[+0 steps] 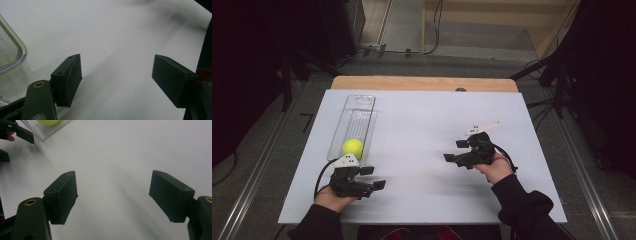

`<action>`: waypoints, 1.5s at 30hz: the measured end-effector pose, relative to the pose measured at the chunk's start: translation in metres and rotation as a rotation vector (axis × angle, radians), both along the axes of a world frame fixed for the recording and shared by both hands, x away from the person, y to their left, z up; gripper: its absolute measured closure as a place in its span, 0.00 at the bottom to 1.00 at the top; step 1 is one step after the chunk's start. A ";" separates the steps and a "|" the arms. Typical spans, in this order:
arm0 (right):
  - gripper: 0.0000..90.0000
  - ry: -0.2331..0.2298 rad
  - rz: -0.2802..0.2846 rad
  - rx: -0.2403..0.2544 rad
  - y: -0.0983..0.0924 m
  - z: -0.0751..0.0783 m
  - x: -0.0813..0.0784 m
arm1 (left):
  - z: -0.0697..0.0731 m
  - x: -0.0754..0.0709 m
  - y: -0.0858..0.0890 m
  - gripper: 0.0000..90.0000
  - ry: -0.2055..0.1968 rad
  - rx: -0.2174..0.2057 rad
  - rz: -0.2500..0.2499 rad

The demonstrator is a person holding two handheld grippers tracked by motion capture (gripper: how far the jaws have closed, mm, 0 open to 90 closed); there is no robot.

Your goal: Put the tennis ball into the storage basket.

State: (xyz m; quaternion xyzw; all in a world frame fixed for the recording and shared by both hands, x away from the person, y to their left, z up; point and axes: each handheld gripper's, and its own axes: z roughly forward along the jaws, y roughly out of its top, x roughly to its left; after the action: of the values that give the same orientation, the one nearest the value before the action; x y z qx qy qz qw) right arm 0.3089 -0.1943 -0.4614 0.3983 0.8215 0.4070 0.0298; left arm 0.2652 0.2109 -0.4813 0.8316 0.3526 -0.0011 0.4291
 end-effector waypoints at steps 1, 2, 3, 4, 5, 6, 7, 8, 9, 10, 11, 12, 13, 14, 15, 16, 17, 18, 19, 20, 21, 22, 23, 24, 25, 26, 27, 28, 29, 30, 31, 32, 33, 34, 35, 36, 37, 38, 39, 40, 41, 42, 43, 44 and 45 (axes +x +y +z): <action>0.23 0.000 -0.002 -0.001 -0.001 0.000 -0.001 | 0.000 0.000 0.000 0.27 0.000 0.000 0.000; 0.23 0.000 -0.003 -0.001 -0.003 -0.001 -0.002 | 0.000 0.000 0.000 0.27 0.000 0.001 0.000; 0.23 -0.001 -0.005 -0.001 -0.004 -0.001 -0.004 | 0.000 0.000 0.000 0.27 0.000 0.001 0.001; 0.23 -0.001 -0.010 -0.001 -0.006 -0.001 -0.005 | 0.000 0.000 0.000 0.27 0.000 0.002 0.001; 0.23 -0.002 -0.011 0.001 -0.007 -0.002 -0.007 | 0.000 0.000 0.000 0.27 0.001 0.002 0.002; 0.23 -0.007 -0.012 -0.002 -0.009 -0.002 -0.008 | 0.000 0.000 0.000 0.27 0.001 0.002 0.003; 0.23 -0.008 -0.015 -0.002 -0.011 -0.002 -0.010 | 0.000 0.000 0.001 0.27 0.001 0.002 0.003; 0.23 -0.009 -0.022 -0.002 -0.013 -0.003 -0.011 | 0.000 0.000 0.001 0.27 0.000 0.002 0.002; 0.23 -0.010 -0.027 0.001 -0.015 -0.003 -0.013 | 0.000 0.000 0.001 0.27 0.001 0.002 0.003; 0.23 -0.008 -0.032 0.004 -0.016 -0.004 -0.014 | 0.000 0.000 0.000 0.27 0.000 0.002 0.003; 0.23 -0.006 -0.033 0.003 -0.018 -0.005 -0.016 | 0.000 0.000 0.000 0.27 0.001 0.001 0.003; 0.23 -0.004 -0.037 0.002 -0.019 -0.006 -0.017 | 0.000 0.000 0.000 0.27 0.001 0.001 0.000; 0.23 -0.003 -0.040 0.002 -0.021 -0.006 -0.019 | 0.000 0.000 0.000 0.27 0.000 0.001 0.000; 0.23 0.000 -0.044 0.001 -0.022 -0.007 -0.020 | 0.000 0.000 0.000 0.27 -0.001 0.001 0.001; 0.23 0.001 -0.050 0.002 -0.025 -0.008 -0.022 | 0.000 0.000 0.001 0.27 -0.002 0.001 0.000; 0.23 0.002 -0.055 0.006 -0.027 -0.009 -0.024 | 0.000 0.000 0.001 0.27 -0.003 0.000 0.001; 0.23 0.006 -0.061 0.007 -0.029 -0.010 -0.026 | 0.000 0.000 0.001 0.27 -0.003 0.000 0.001; 0.23 0.007 -0.062 0.005 -0.030 -0.011 -0.027 | 0.000 0.000 0.001 0.27 -0.003 0.001 0.002; 0.23 0.009 -0.067 0.003 -0.032 -0.012 -0.029 | 0.000 0.000 0.001 0.27 -0.003 0.001 0.002; 0.23 0.012 -0.069 0.004 -0.034 -0.013 -0.030 | 0.000 0.000 0.001 0.27 -0.004 0.000 0.002; 0.23 0.013 -0.073 0.005 -0.035 -0.014 -0.031 | 0.000 0.000 0.001 0.27 -0.003 0.000 0.002; 0.23 0.015 -0.079 0.007 -0.037 -0.015 -0.032 | 0.000 0.000 0.001 0.27 -0.003 0.000 0.002; 0.23 0.018 -0.084 0.007 -0.038 -0.015 -0.034 | 0.000 0.000 0.001 0.27 -0.003 0.000 0.002; 0.23 0.018 -0.086 0.006 -0.040 -0.016 -0.035 | 0.000 0.000 0.001 0.27 -0.003 0.000 0.002; 0.23 0.017 -0.092 0.009 -0.042 -0.016 -0.037 | 0.000 0.000 0.001 0.27 -0.003 0.001 0.003; 0.23 0.017 -0.097 0.008 -0.044 -0.017 -0.038 | 0.000 0.000 0.001 0.27 -0.003 0.001 0.003; 0.23 0.020 -0.101 0.008 -0.046 -0.018 -0.040 | 0.000 0.000 0.001 0.27 -0.002 0.000 0.003; 0.23 0.020 -0.106 0.009 -0.048 -0.018 -0.041 | 0.000 0.000 0.001 0.27 -0.003 -0.001 0.004; 0.23 0.023 -0.113 0.008 -0.051 -0.019 -0.043 | 0.000 0.000 0.001 0.27 -0.003 0.000 0.003; 0.23 0.024 -0.118 0.011 -0.053 -0.020 -0.045 | 0.000 0.000 0.001 0.27 -0.004 0.000 0.003; 0.23 0.026 -0.124 0.009 -0.054 -0.021 -0.046 | 0.000 0.000 0.001 0.27 -0.004 0.000 0.001; 0.23 0.027 -0.126 0.010 -0.056 -0.022 -0.048 | -0.001 0.000 0.001 0.27 -0.004 0.001 0.002; 0.23 0.031 -0.130 0.008 -0.058 -0.023 -0.049 | -0.001 0.000 0.001 0.27 -0.003 0.002 0.001; 0.23 0.033 -0.132 0.009 -0.059 -0.024 -0.050 | -0.001 0.000 0.001 0.27 -0.003 0.002 0.000; 0.23 0.035 -0.133 0.008 -0.060 -0.025 -0.052 | -0.001 0.000 0.001 0.27 -0.003 0.003 0.000; 0.23 0.036 -0.140 0.006 -0.062 -0.026 -0.053 | -0.001 0.000 0.001 0.27 -0.001 0.000 0.001; 0.23 0.036 -0.139 0.005 -0.064 -0.028 -0.054 | -0.001 0.000 0.001 0.27 -0.001 0.001 0.003; 0.23 0.041 -0.143 0.004 -0.065 -0.029 -0.055 | -0.001 0.000 0.001 0.27 0.000 0.004 0.002; 0.23 0.043 -0.144 0.000 -0.067 -0.031 -0.056 | -0.001 0.001 0.001 0.27 0.000 0.007 0.001; 0.23 0.047 -0.149 0.002 -0.068 -0.032 -0.057 | -0.001 0.000 0.001 0.27 0.000 0.005 0.002; 0.23 0.049 -0.150 -0.001 -0.068 -0.034 -0.057 | -0.001 0.000 0.001 0.27 0.000 0.008 0.001; 0.23 0.050 -0.147 -0.007 -0.069 -0.034 -0.058 | -0.001 0.000 0.001 0.27 -0.001 0.007 0.000; 0.23 0.048 -0.148 -0.012 -0.069 -0.035 -0.059 | -0.001 0.000 0.001 0.27 -0.002 0.009 -0.001; 0.23 0.044 -0.147 -0.015 -0.070 -0.035 -0.059 | -0.001 0.001 0.001 0.27 -0.001 0.009 -0.001; 0.23 0.045 -0.145 -0.011 -0.070 -0.036 -0.059 | -0.001 0.001 0.001 0.27 0.000 0.011 -0.002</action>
State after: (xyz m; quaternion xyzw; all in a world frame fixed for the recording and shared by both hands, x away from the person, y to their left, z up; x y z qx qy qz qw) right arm 0.2500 -0.2645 -0.4970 0.4658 0.7932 0.3899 0.0429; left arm 0.2658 0.2119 -0.4826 0.8343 0.3519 0.0007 0.4244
